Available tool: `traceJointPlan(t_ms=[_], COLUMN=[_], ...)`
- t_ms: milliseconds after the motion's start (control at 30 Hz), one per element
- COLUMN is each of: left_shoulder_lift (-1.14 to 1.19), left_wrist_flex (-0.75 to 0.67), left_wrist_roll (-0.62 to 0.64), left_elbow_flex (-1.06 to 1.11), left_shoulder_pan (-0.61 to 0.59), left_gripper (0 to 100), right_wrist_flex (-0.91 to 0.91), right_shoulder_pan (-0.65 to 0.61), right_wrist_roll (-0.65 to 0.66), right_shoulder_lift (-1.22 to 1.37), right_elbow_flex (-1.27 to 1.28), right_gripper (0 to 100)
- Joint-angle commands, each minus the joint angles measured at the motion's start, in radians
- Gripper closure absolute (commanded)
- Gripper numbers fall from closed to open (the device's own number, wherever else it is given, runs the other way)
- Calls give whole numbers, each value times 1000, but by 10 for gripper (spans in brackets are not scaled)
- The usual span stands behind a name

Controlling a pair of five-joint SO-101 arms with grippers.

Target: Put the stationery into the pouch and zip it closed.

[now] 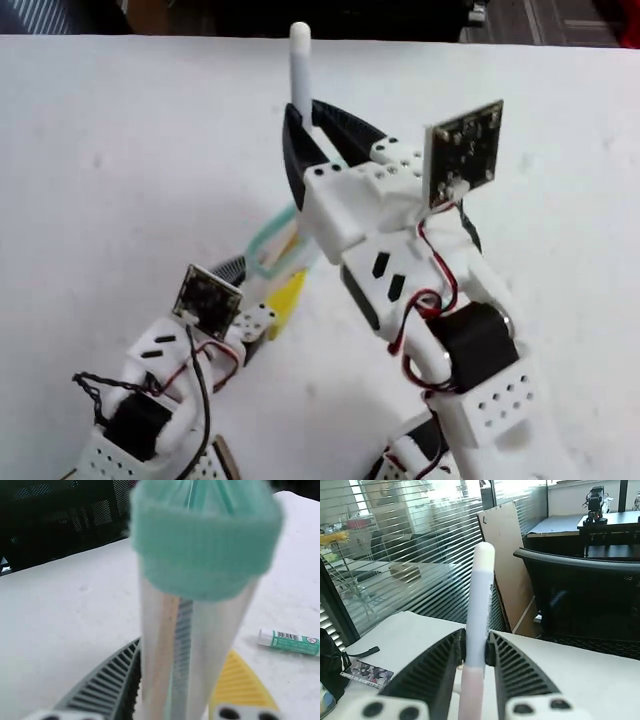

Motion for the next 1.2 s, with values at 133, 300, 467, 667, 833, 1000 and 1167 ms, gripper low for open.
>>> traceJointPlan(t_ms=[133, 300, 467, 667, 833, 1000, 1167], left_shoulder_lift=[4, 4, 4, 4, 4, 4, 4], left_wrist_flex=[2, 2, 2, 2, 2, 0, 0], left_wrist_roll=[11, 9, 8, 8, 9, 12, 14], left_elbow_flex=[-28, -28, -29, -32, -38, -40, -49], left_shoulder_pan=[12, 8, 8, 12, 4, 4, 4], left_gripper=[793, 793, 793, 793, 793, 793, 793], right_wrist_flex=[-91, -151, -160, -297, -306, -120, 71], right_shoulder_pan=[-7, -10, -8, -5, -7, -12, -90], right_wrist_roll=[-5, -5, -5, 2, 2, 5, 250], right_shoulder_lift=[8, 10, 10, 10, -1, -65, -194], right_elbow_flex=[2, 9, 74, 160, 204, 204, 207], right_gripper=[981, 981, 981, 981, 981, 981, 981])
